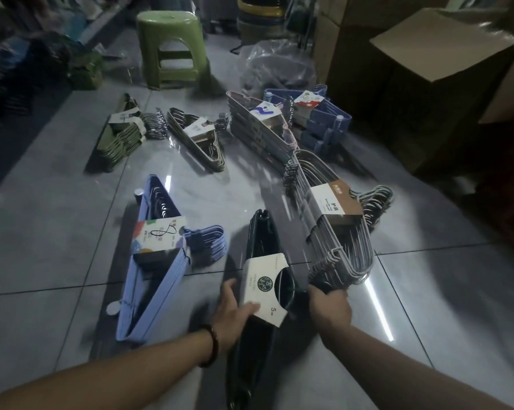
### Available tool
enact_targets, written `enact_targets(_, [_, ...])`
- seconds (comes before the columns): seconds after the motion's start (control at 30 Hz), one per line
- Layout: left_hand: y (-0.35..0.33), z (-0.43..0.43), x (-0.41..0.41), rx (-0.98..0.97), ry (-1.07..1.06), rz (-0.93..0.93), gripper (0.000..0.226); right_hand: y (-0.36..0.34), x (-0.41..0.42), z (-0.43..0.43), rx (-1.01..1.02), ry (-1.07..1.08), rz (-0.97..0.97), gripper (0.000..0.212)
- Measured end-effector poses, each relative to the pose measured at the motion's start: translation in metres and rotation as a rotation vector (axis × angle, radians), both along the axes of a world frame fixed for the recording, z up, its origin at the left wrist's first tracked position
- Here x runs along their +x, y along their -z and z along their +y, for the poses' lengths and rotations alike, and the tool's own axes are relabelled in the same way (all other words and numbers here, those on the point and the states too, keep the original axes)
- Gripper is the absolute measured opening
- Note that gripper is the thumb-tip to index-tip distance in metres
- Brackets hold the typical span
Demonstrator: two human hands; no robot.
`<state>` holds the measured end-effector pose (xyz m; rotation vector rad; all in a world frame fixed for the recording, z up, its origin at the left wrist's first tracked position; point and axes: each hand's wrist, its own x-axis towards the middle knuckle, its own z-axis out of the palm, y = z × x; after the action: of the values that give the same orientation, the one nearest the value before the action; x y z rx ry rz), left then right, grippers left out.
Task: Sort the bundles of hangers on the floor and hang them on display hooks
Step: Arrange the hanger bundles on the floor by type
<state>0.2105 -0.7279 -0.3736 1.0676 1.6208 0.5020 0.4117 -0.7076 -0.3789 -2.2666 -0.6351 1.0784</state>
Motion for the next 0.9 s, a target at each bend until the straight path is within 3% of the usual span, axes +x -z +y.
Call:
enact_targets(0.1, [0.013,0.031,0.003,-0.152,-0.202,-0.298,0.089,0.001,0.001,-0.002,-0.001,-0.022,0.032,0.047])
enact_targets(0.17, [0.019,0.041,-0.004,-0.276,-0.211,-0.422,0.089,0.004,0.001,-0.006,-0.007,-0.026,0.053,0.051])
enact_targets(0.23, [0.016,0.043,-0.010,-0.354,-0.177,-0.467,0.057,0.008,0.000,-0.008,-0.004,-0.022,0.076,0.052])
enact_targets(0.3, [0.020,0.041,-0.018,-0.391,-0.119,-0.488,0.041,0.011,-0.001,-0.011,0.022,-0.022,0.065,0.044])
enact_targets(0.4, [0.018,0.037,-0.023,-0.411,-0.094,-0.534,0.042,0.012,-0.006,-0.018,0.078,-0.011,0.070,0.042])
enact_targets(0.53, [0.001,0.027,-0.026,-0.279,-0.120,-0.456,0.063,-0.001,-0.022,-0.032,0.089,0.127,0.090,0.032])
enact_targets(0.63, [-0.023,0.010,-0.031,-0.220,-0.087,-0.490,0.057,-0.032,-0.029,-0.048,0.112,0.163,0.093,0.024])
enact_targets(0.73, [-0.065,-0.015,-0.049,-0.268,-0.137,-0.485,0.074,-0.090,-0.024,-0.069,0.081,-0.004,0.150,0.026])
enact_targets(0.8, [-0.100,-0.037,-0.065,-0.309,-0.198,-0.489,0.082,-0.140,-0.025,-0.079,-0.020,-0.165,0.148,0.038])
enact_targets(0.9, [-0.191,-0.066,-0.091,-0.357,-0.241,-0.483,0.071,-0.235,-0.044,-0.076,-0.111,-0.427,0.032,0.066])
